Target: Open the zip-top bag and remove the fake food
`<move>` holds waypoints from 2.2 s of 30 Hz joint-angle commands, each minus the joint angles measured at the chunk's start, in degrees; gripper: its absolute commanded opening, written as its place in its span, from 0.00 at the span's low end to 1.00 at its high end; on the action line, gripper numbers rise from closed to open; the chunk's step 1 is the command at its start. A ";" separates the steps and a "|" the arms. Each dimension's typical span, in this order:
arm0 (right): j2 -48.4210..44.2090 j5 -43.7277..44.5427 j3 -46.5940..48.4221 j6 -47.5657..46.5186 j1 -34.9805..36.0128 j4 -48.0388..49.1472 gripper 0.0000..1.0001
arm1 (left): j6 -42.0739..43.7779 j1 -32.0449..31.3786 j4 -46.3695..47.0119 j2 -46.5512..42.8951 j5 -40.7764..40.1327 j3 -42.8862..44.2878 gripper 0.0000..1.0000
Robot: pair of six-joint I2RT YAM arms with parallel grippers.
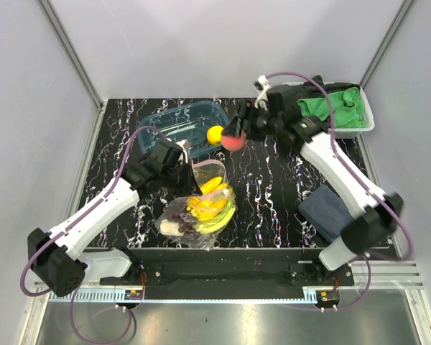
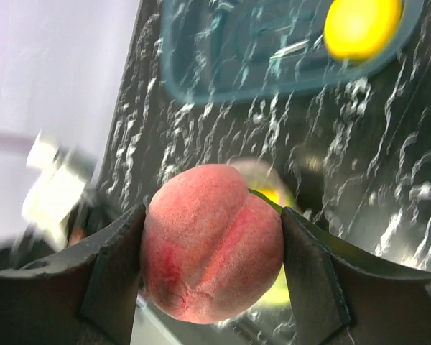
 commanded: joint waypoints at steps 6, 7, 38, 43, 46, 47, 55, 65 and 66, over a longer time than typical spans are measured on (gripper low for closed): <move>28.02 2.97 23.95 -7.78 -0.49 4.09 0.20 | 1.74 0.06 -4.00 -4.52 0.20 -2.58 0.00; 32.13 2.88 25.80 -8.04 -0.49 3.92 0.22 | 2.53 0.06 -4.00 -4.43 0.47 -2.58 0.00; 32.55 -0.81 26.30 -5.67 1.09 -11.12 1.00 | 11.41 0.06 -7.35 5.32 8.12 8.49 0.00; 12.16 -1.42 2.07 -6.73 0.82 -6.11 0.95 | 11.85 -0.82 -5.50 6.55 5.40 9.03 0.00; 3.71 -6.86 -9.81 -4.37 0.83 -3.03 0.88 | 11.68 -1.34 -5.14 8.66 5.74 9.64 0.00; 2.04 -8.87 -12.30 -3.66 0.83 -2.59 0.86 | 11.59 -1.69 -4.97 9.10 5.74 10.86 0.00; -8.78 -15.22 -28.31 -0.31 1.35 4.88 0.55 | 10.36 -8.72 -4.62 13.93 2.93 16.93 0.00; -3.87 -17.94 -34.12 0.74 2.06 11.82 0.40 | 6.06 -13.47 -4.44 16.05 -1.20 19.22 0.00; -3.34 -18.03 -34.47 0.83 2.32 11.91 0.40 | 5.79 -13.56 -4.09 15.78 -1.37 19.04 0.00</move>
